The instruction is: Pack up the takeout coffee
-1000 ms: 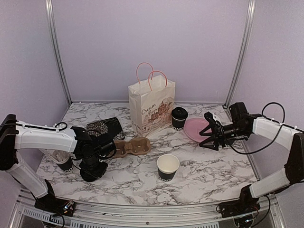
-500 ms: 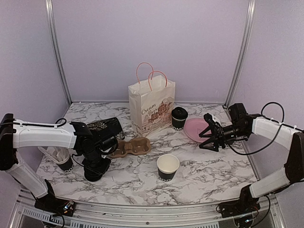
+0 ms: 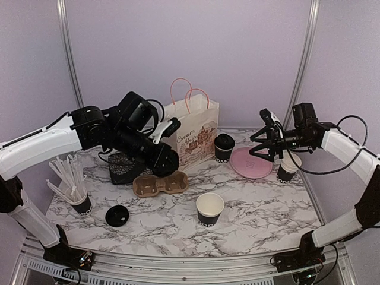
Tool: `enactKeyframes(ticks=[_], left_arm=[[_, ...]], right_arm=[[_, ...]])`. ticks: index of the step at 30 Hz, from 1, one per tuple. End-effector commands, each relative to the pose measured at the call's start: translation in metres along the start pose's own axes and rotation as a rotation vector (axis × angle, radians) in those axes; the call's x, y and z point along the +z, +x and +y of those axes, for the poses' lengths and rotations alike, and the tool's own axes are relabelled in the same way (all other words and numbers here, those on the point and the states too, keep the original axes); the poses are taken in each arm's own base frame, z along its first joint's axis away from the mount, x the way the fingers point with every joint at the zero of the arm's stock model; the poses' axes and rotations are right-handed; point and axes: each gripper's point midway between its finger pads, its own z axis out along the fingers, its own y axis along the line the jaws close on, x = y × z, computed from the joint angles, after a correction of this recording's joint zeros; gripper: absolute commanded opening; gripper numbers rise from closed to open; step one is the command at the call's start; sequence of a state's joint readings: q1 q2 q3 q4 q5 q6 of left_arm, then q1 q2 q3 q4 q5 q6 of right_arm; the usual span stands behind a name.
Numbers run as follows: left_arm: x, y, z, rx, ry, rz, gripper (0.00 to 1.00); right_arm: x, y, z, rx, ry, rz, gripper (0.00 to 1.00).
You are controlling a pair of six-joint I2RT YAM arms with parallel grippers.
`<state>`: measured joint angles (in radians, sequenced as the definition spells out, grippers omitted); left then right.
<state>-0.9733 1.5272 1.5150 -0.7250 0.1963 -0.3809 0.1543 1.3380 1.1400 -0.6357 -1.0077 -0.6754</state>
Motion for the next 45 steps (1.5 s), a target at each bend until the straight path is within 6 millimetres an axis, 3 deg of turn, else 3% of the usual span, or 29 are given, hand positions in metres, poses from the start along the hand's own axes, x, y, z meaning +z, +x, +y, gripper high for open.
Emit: enactKeyframes(ticks=[1, 5, 11, 14, 19, 36, 42, 45], left_arm=[[-0.018, -0.066, -0.062, 0.125, 0.255, -0.205, 0.05], [-0.033, -0.098, -0.089, 0.159, 0.378, -0.347, 0.00], [-0.052, -0.124, -0.107, 0.207, 0.485, -0.527, 0.00], [-0.066, -0.130, -0.117, 0.238, 0.562, -0.623, 0.01], [-0.066, -0.127, -0.124, 0.256, 0.615, -0.637, 0.02], [-0.070, -0.127, -0.129, 0.243, 0.684, -0.678, 0.02], [-0.067, -0.127, -0.129, 0.239, 0.690, -0.682, 0.02], [-0.066, -0.127, -0.129, 0.236, 0.699, -0.678, 0.02]], right_arm=[[-0.014, -0.067, -0.003, 0.046, 0.004, -0.166, 0.81], [-0.015, -0.104, 0.010, 0.127, -0.129, -0.307, 0.83], [0.025, -0.140, 0.052, 0.196, -0.358, -0.321, 0.88], [0.032, -0.151, 0.065, 0.232, -0.439, -0.336, 0.92], [0.032, -0.167, 0.074, 0.226, -0.465, -0.351, 0.99], [0.046, -0.169, 0.109, 0.181, -0.572, -0.316, 0.99], [0.047, -0.168, 0.111, 0.183, -0.590, -0.314, 0.87], [0.048, -0.168, 0.111, 0.182, -0.592, -0.316, 0.86]])
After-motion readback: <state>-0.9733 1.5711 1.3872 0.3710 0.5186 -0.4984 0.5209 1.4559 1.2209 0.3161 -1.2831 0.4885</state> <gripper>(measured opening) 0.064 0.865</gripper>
